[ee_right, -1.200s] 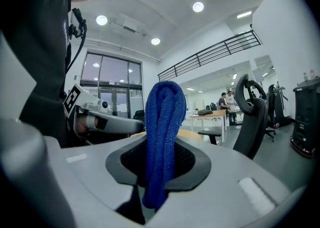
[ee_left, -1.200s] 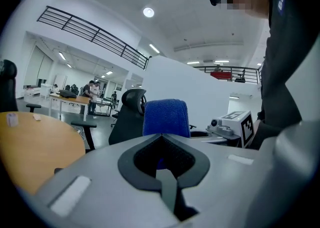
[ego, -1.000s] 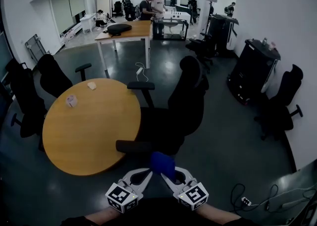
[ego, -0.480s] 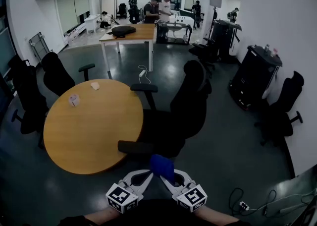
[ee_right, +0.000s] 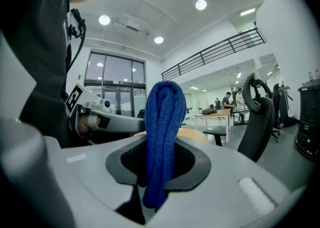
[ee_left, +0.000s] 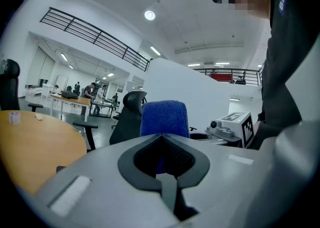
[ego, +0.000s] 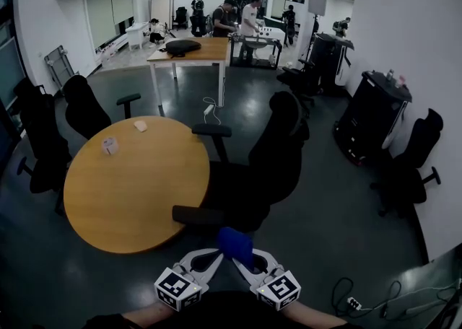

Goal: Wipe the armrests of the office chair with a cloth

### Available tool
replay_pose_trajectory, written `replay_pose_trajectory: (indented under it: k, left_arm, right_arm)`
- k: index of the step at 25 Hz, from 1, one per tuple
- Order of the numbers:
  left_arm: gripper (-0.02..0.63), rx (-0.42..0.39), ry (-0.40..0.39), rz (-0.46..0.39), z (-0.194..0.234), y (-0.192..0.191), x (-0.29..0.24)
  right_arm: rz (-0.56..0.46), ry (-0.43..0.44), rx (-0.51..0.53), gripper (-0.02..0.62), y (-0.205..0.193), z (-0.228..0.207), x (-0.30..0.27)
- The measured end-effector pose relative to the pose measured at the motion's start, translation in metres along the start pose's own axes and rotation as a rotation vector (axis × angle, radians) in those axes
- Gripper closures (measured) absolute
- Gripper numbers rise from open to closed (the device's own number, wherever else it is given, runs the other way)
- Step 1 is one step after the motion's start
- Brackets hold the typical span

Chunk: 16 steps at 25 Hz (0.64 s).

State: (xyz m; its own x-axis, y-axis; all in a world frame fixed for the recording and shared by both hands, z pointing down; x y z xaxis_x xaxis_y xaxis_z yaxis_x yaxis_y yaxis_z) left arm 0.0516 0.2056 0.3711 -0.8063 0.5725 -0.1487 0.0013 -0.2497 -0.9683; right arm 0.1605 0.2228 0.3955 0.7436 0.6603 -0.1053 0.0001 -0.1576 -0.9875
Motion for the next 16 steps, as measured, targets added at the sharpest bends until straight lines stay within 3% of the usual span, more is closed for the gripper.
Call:
replay_pose_trajectory:
  k: [16]
  left_arm:
    - [0.594,0.004,0.005,-0.007,-0.0003,0.0009,0.0029]
  right_arm:
    - [0.005,-0.008,-0.002,0.500,-0.0020,-0.0007,0.0017]
Point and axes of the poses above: the fingertips, and each gripper's own axes: x backward along the fingers, z to its left, y out of its top, the point moved 5 cm from there along x, backward along the fingers, and after that the axes turned 5 degrees about y, right-handed, at the moved point
